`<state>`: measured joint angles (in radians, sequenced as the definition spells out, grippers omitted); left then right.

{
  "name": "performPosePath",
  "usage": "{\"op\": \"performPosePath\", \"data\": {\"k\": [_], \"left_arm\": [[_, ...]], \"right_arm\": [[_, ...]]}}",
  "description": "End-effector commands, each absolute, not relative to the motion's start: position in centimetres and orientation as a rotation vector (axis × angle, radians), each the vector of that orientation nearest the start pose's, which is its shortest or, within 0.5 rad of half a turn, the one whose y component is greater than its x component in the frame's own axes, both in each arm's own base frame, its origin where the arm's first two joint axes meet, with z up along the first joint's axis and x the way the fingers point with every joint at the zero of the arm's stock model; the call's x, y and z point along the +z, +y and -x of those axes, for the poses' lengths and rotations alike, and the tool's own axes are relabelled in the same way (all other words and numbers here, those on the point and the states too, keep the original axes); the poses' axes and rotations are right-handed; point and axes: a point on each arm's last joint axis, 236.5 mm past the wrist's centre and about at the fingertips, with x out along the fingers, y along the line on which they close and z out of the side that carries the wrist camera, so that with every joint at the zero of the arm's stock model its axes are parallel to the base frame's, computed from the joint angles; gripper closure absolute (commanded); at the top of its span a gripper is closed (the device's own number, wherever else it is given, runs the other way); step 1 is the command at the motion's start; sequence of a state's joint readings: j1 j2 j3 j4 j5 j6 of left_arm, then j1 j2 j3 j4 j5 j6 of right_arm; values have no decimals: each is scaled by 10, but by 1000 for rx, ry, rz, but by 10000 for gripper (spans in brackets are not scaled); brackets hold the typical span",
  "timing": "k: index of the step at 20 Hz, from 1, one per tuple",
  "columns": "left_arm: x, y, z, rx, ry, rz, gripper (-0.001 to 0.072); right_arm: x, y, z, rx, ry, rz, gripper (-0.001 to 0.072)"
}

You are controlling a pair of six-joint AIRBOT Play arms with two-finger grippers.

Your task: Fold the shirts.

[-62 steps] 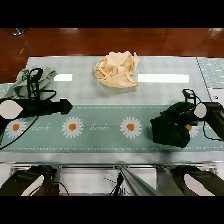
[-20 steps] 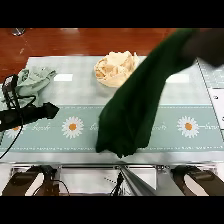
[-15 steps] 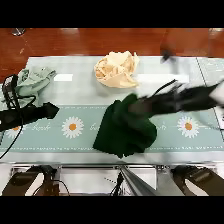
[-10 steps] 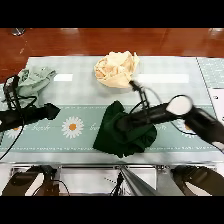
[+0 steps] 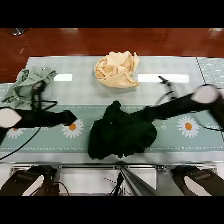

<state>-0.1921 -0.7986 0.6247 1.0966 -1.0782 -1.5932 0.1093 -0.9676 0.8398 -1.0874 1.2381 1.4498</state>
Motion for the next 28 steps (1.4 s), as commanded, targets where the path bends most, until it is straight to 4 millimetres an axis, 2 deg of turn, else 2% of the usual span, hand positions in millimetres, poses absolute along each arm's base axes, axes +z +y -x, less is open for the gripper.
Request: {"op": "performPosePath", "data": {"k": [1, 2, 3, 5, 8, 11, 13, 16, 19, 20, 22, 23, 25, 28], "left_arm": [[-33, -168, -219, -424, 1448, 358, 7], [-39, -166, -220, -411, 1465, 352, 7], [-43, -163, -219, -397, 1482, 345, 7], [-53, -161, -204, -400, 1572, 333, 7], [-68, -161, -201, -379, 1613, 341, 7], [-87, -161, -192, -360, 1656, 371, 7], [-93, -181, -189, -438, 1641, 453, 7], [-88, -214, -194, -591, 1569, 572, 9], [-91, -230, -197, -655, 1563, 643, 12], [-98, -229, -194, -646, 1590, 645, 58], [-108, -229, -188, -673, 1616, 619, 673], [-108, -229, -187, -700, 1606, 595, 690], [-103, -230, -187, -725, 1600, 588, 690], [-100, -231, -190, -733, 1593, 588, 690]], "right_arm": [[33, -43, -254, -180, 1242, -200, 91], [32, -65, -242, -264, 1227, -242, 91], [25, -78, -229, -316, 1224, -297, 91], [3, -79, -209, -334, 1256, -389, 91], [-34, -53, -189, -295, 1331, -503, 90], [-53, -27, -184, -215, 1360, -577, 90], [-55, -9, -190, -140, 1341, -626, 76], [-44, 17, -207, -31, 1277, -724, 76], [-42, 21, -208, -14, 1273, -731, 77], [-43, 21, -206, -9, 1281, -724, 77], [-47, 19, -200, -16, 1304, -707, 77], [-52, 21, -193, -11, 1331, -701, 78], [-68, 38, -175, 13, 1400, -744, 82], [-69, 72, -184, 131, 1424, -778, 93]]}}
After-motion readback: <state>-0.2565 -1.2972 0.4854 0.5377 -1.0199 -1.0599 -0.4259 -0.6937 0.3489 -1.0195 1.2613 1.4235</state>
